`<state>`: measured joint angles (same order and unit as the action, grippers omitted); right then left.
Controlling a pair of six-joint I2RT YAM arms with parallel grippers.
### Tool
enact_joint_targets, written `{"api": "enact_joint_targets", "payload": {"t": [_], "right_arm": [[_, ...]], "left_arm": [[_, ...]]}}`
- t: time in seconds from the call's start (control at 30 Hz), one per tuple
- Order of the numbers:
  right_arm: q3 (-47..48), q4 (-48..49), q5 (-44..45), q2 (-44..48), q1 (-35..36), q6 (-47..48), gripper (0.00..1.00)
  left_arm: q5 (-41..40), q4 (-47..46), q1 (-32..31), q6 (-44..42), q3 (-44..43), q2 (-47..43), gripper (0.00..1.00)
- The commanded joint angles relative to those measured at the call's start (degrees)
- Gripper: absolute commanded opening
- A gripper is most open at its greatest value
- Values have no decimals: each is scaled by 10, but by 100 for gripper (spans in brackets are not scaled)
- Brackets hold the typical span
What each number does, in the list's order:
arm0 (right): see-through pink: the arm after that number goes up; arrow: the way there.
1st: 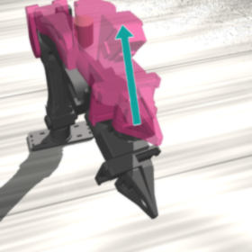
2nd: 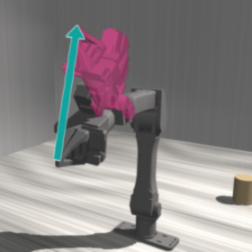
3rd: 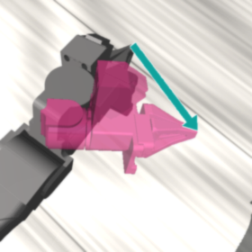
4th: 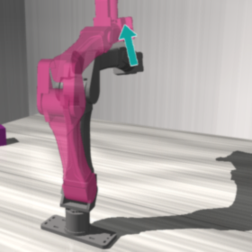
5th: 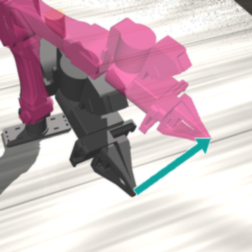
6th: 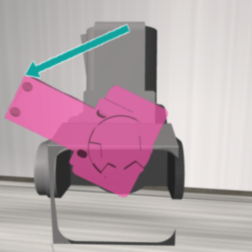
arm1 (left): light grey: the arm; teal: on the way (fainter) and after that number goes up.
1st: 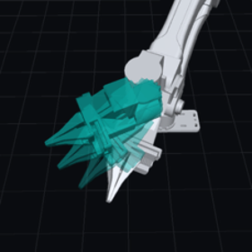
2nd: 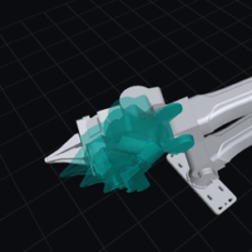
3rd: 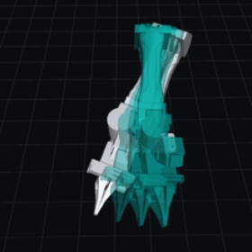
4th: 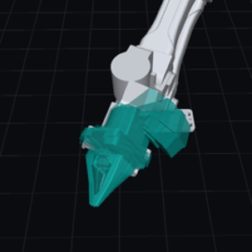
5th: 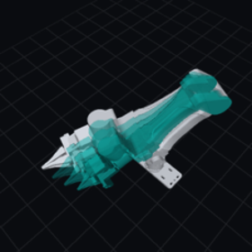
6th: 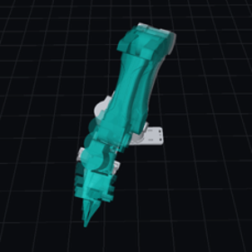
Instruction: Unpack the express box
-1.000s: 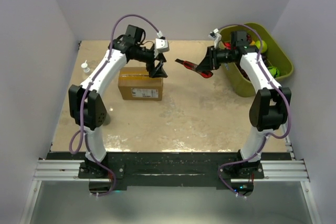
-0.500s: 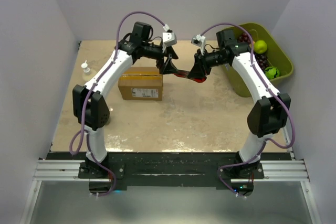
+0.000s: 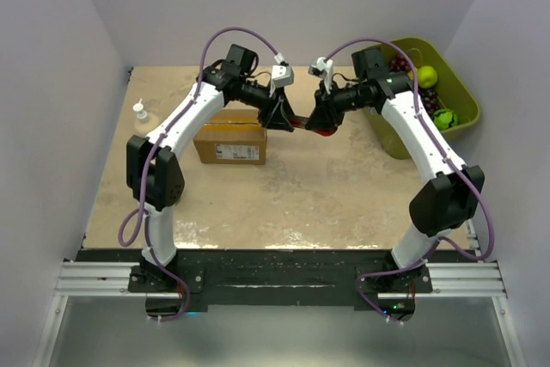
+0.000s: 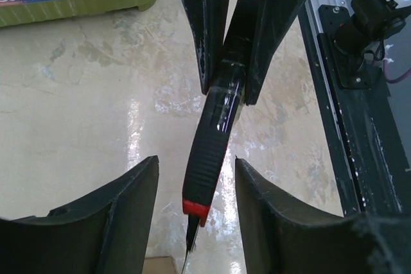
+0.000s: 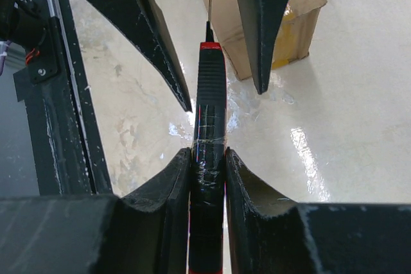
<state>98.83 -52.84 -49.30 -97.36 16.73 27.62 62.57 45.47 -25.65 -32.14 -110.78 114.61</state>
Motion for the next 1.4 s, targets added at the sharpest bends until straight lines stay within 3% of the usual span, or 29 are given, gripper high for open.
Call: {"api": "enact_joint_targets", "payload": {"t": [0.0,0.1,0.17,0.2,0.23,0.37,0.43,0.5,0.53,0.57,0.6,0.63,0.67,0.7,0.73,0.77,0.8,0.83,0.93,1.17,1.37], "right_arm": [[7,12,13,15,14,17,0],[12,14,10,13,14,14,0],[12,15,12,12,15,14,0],[12,17,11,12,15,14,0],[9,16,6,12,15,10,0],[7,51,-3,12,2,-33,3],[4,87,-5,24,-13,-114,21],[-2,154,-18,38,-47,-167,54],[-13,181,-34,52,-59,-231,78],[-21,247,-39,59,-76,-270,99],[-26,270,-43,64,-80,-306,99],[-28,285,-51,69,-81,-354,99],[-27,311,-64,70,-82,-375,99],[-29,319,-76,72,-81,-390,99],[-43,335,-86,75,-82,-410,99],[-56,372,-99,83,-79,-417,99],[-73,393,-111,88,-79,-421,99],[-98,403,-115,89,-79,-414,99],[-103,428,-120,76,-79,-456,94],[-180,567,-153,89,-77,-509,84],[-162,549,-164,83,-68,-516,79]], "left_arm": [[33,-13,-2,12,-16,-3,55],[35,2,-3,1,-22,4,45],[41,39,-3,-17,-43,24,26],[43,55,-4,-20,-47,30,10],[46,60,-5,-27,-50,39,0],[63,50,-4,-9,-41,42,0],[80,2,-1,33,-23,20,0],[91,-71,10,88,34,-7,0],[101,-179,16,126,61,-39,0],[109,-252,34,227,125,-57,0],[118,-427,45,296,162,-73,0],[128,-527,54,373,196,-94,0],[135,-617,71,524,251,-99,0],[142,-705,77,600,271,-98,0],[155,-856,82,670,283,-88,0],[160,-923,85,793,295,-81,0],[168,-988,85,845,295,-71,0],[179,-970,84,845,284,-62,0],[171,-825,82,735,228,-64,0],[181,-963,77,834,279,-76,0],[175,-965,67,832,264,-66,0]]}}
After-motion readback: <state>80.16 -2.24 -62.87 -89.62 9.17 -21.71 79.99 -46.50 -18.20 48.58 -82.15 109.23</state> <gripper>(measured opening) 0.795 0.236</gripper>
